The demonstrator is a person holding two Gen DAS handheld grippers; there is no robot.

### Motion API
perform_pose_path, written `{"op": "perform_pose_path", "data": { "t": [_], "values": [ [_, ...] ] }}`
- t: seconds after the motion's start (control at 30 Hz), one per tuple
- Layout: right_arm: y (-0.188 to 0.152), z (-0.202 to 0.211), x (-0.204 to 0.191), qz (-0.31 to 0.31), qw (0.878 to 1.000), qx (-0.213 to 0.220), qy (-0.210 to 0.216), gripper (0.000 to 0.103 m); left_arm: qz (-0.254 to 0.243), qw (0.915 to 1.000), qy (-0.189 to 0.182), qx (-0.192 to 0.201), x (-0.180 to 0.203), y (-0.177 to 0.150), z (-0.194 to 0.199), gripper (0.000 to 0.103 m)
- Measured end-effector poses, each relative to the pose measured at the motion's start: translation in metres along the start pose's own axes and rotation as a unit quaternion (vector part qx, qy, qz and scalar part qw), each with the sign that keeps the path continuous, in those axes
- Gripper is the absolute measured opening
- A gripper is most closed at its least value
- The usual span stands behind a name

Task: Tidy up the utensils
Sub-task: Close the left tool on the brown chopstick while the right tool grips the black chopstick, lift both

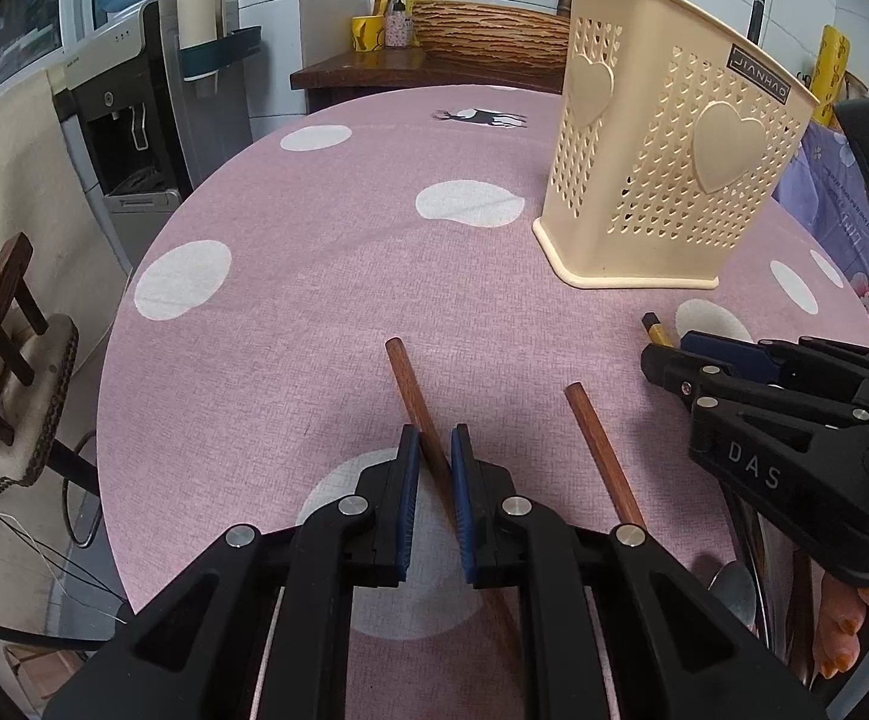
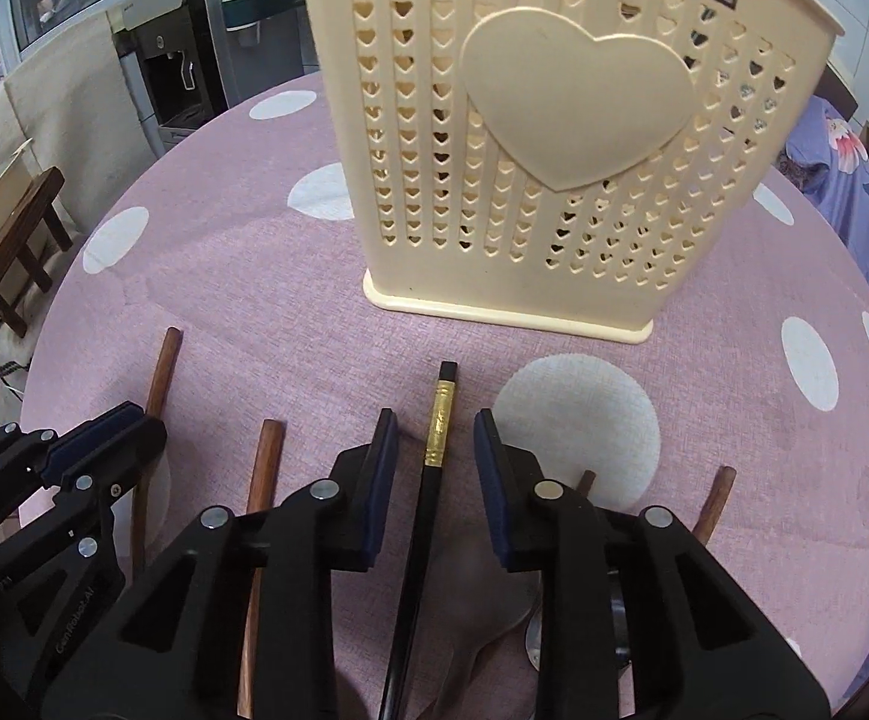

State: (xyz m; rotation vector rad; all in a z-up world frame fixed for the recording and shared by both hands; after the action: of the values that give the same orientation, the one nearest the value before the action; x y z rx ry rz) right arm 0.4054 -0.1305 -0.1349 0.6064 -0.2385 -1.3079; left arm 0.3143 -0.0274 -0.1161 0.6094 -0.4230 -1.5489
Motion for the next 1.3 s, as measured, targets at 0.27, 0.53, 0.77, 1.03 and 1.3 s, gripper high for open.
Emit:
{"op": "perform_pose_path", "data": {
  "t": [0.27,0.53,0.77,1.03,1.3],
  "values": [
    [0.002,-0.005,-0.005,0.002,1.000,0.006,0.019,0.009,-0.003,1.0000,0.007,0.001,0.003,0.003,-0.002,0.011],
    [0.000,0.005,0.003,-0.009,0.999,0.016,0.036,0.009,-0.005,0.9999,0.011,0.000,0.008,0.006,-0.003,0.010],
    [0.005,0.022,0.003,-0.012,0.998,0.042,0.043,0.008,0.009,0.9999,-0.005,-0.002,0.010,0.008,-0.004,0.009],
    [0.011,0.064,0.010,-0.019,0.995,0.085,0.052,0.008,0.025,0.9989,-0.039,0.010,0.016,0.018,0.010,0.008],
    [0.025,0.128,0.013,-0.022,0.986,0.149,0.070,0.008,0.034,0.9940,-0.070,0.077,0.013,0.053,0.066,0.008]
  ]
}}
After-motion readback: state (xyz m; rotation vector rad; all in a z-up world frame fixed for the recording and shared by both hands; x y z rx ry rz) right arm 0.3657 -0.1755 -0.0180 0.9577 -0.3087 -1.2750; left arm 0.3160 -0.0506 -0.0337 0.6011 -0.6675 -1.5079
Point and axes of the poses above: each gripper's, at about its wrist camera, not at the fingertips, and z roughly against the way its jaws point, x to its right, y to its top, the point moved 8 cm from there along -z, roughly the way its jaws point, and after that the axes turned 12 degrees about y, right-handed, at the moved point
